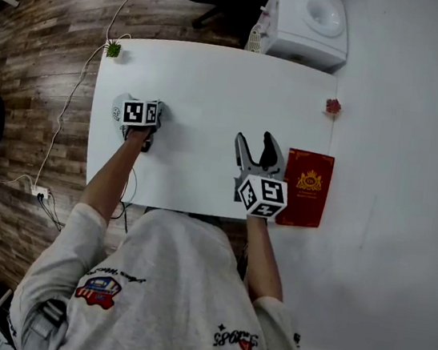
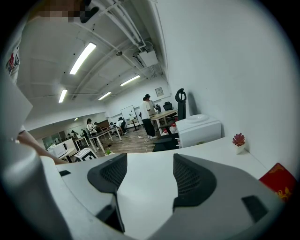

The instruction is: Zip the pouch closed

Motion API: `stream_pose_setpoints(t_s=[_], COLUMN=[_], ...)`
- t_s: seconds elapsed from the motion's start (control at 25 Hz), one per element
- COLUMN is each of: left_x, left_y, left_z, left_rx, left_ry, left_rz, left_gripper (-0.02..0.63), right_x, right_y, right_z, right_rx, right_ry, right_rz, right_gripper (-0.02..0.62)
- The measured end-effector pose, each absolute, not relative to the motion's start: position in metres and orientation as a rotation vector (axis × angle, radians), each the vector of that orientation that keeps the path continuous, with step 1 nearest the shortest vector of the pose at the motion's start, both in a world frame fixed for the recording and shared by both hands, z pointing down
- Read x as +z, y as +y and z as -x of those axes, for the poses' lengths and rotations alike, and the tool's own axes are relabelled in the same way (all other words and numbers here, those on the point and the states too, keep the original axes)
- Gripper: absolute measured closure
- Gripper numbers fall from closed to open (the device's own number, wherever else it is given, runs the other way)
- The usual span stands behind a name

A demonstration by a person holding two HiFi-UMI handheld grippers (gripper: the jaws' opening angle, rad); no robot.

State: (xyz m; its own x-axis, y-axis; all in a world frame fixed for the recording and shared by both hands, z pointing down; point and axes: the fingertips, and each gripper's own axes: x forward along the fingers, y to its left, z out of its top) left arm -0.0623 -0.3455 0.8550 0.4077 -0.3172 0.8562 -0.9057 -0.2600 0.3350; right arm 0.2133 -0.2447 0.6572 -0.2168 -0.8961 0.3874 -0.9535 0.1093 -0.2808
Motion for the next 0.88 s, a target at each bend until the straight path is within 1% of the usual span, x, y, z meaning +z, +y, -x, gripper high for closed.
stream_pose_setpoints(t_s=[0.36, 0.88], left_x=[0.837, 0.769], left_y=[-0.35, -0.357], left_z=[0.063, 0.079], left_rx=[0.612, 0.323], left_ry=[-1.009, -0.981], left_rz=[-1.819, -1.938], left_gripper=[0.568, 0.576], right_x=[0.654, 0.633], right_y=[-0.249, -0.26], right_z=[-0.206, -0.166], right_rx=[0.716, 0.657], right_ry=[-2.266, -2.376], right_rz=[-1.861, -1.766], right_gripper=[0.304, 0.307])
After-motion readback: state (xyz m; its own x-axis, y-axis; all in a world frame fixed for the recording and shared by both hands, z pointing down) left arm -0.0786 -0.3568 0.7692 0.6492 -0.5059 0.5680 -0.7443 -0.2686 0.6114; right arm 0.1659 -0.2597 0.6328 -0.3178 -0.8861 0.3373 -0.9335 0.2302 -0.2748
